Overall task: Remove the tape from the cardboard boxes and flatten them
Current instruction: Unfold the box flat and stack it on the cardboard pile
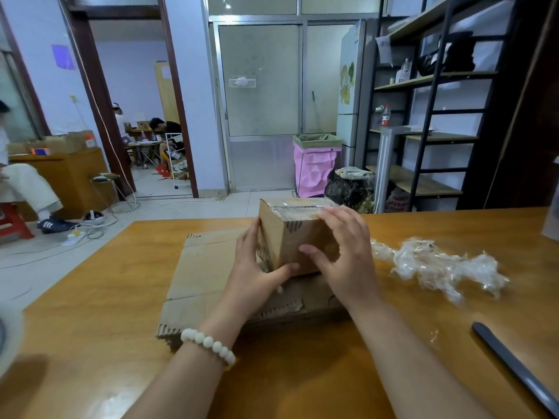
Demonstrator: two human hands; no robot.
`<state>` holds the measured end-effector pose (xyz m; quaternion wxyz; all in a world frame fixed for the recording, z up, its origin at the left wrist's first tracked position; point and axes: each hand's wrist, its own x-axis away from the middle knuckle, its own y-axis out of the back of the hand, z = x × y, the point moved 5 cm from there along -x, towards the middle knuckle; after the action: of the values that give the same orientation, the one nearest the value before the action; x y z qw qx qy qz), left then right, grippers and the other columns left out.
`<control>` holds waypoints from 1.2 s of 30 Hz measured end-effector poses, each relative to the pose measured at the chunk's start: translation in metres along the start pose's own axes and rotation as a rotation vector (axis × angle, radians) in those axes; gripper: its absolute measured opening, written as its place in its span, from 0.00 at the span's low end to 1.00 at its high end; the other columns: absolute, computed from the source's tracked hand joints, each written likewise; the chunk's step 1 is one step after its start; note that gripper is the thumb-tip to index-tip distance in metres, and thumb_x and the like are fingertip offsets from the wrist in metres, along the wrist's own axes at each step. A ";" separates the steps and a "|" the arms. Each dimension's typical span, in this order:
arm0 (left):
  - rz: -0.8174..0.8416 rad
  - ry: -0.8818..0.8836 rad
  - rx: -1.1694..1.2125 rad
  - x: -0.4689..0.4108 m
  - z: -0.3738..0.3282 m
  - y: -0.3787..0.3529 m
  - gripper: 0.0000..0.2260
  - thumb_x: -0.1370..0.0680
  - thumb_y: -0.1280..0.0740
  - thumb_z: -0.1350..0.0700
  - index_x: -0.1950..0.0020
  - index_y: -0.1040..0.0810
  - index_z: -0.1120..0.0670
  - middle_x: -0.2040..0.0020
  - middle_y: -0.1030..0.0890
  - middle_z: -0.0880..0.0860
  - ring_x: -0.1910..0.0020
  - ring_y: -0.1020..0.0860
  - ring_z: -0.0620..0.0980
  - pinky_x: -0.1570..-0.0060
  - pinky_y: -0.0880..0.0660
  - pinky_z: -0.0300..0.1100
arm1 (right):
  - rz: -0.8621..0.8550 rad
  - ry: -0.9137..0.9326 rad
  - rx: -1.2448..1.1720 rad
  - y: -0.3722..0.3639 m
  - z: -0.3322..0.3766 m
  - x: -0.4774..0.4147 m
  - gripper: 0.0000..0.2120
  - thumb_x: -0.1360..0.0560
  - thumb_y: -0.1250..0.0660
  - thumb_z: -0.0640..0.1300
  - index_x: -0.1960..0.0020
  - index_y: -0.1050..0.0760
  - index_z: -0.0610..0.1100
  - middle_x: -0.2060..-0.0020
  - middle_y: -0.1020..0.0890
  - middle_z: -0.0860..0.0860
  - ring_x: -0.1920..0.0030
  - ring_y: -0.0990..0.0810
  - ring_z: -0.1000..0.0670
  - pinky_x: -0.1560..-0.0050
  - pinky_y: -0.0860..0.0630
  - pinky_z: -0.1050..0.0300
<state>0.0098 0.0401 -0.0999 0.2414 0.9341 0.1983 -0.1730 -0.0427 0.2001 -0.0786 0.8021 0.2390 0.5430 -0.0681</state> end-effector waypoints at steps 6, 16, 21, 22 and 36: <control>0.023 -0.033 -0.026 0.001 0.001 -0.004 0.47 0.31 0.22 0.52 0.21 0.49 0.46 0.30 0.40 0.44 0.28 0.41 0.45 0.28 0.36 0.52 | -0.052 -0.019 -0.053 0.006 0.001 -0.001 0.28 0.29 0.35 0.64 0.42 0.26 0.42 0.44 0.23 0.45 0.41 0.30 0.50 0.39 0.32 0.55; 0.029 -0.045 -0.035 0.000 0.005 -0.006 0.49 0.32 0.22 0.51 0.22 0.51 0.43 0.35 0.41 0.42 0.28 0.41 0.47 0.29 0.35 0.56 | -0.119 -0.010 -0.071 0.006 0.002 0.000 0.25 0.28 0.39 0.67 0.46 0.31 0.46 0.49 0.23 0.44 0.45 0.30 0.49 0.44 0.31 0.55; 0.026 -0.045 -0.055 -0.001 0.005 -0.006 0.49 0.32 0.22 0.51 0.21 0.52 0.44 0.34 0.41 0.43 0.28 0.41 0.49 0.29 0.35 0.56 | -0.076 -0.034 -0.093 0.004 0.004 0.001 0.26 0.27 0.41 0.67 0.43 0.31 0.46 0.46 0.24 0.43 0.43 0.31 0.50 0.43 0.28 0.46; 0.025 -0.041 -0.057 0.000 0.006 -0.006 0.49 0.32 0.22 0.50 0.21 0.52 0.44 0.32 0.41 0.45 0.27 0.41 0.49 0.30 0.35 0.56 | -0.060 -0.038 -0.097 0.003 0.004 0.001 0.28 0.28 0.41 0.68 0.43 0.31 0.45 0.45 0.24 0.44 0.42 0.31 0.50 0.42 0.28 0.45; 0.023 -0.050 -0.061 -0.001 0.010 -0.008 0.50 0.32 0.21 0.51 0.22 0.53 0.44 0.33 0.42 0.43 0.28 0.41 0.49 0.31 0.33 0.56 | -0.028 -0.037 -0.019 0.004 0.007 0.000 0.26 0.26 0.44 0.68 0.45 0.31 0.45 0.47 0.24 0.45 0.44 0.27 0.45 0.41 0.31 0.34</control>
<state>0.0032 0.0411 -0.1106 0.2765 0.9239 0.1865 -0.1874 -0.0352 0.2006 -0.0753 0.8134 0.2223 0.5317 -0.0784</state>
